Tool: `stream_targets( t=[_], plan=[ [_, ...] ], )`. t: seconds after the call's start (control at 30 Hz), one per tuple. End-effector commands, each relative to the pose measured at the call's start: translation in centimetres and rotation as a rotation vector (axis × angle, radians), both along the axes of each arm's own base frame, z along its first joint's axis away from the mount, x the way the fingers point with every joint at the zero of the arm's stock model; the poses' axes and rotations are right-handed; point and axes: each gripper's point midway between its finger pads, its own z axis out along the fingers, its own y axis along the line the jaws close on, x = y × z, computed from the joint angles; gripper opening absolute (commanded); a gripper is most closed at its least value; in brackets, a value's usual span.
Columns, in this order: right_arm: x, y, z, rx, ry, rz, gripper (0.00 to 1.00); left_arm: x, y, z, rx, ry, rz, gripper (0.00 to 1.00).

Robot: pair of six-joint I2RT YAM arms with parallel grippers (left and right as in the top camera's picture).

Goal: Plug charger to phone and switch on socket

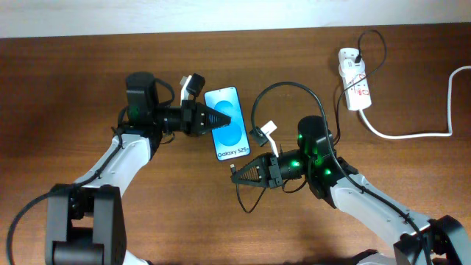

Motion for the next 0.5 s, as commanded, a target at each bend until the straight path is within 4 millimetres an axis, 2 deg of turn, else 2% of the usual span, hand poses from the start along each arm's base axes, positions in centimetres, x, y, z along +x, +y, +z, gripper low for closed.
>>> stream_targets(
  t=[0.0, 0.2, 0.47],
  plan=[
    [0.1, 0.0, 0.6, 0.013, -0.004, 0.014, 0.04, -0.5, 0.0, 0.5, -0.017, -0.022, -0.030, 0.00],
    [1.4, -0.8, 0.5, 0.002, 0.022, -0.043, 0.04, -0.5, 0.0, 0.5, -0.017, -0.022, -0.030, 0.00],
    [1.6, -0.8, 0.4, -0.003, 0.020, -0.056, 0.04, -0.5, 0.0, 0.5, -0.016, -0.021, -0.030, 0.00]
  ],
)
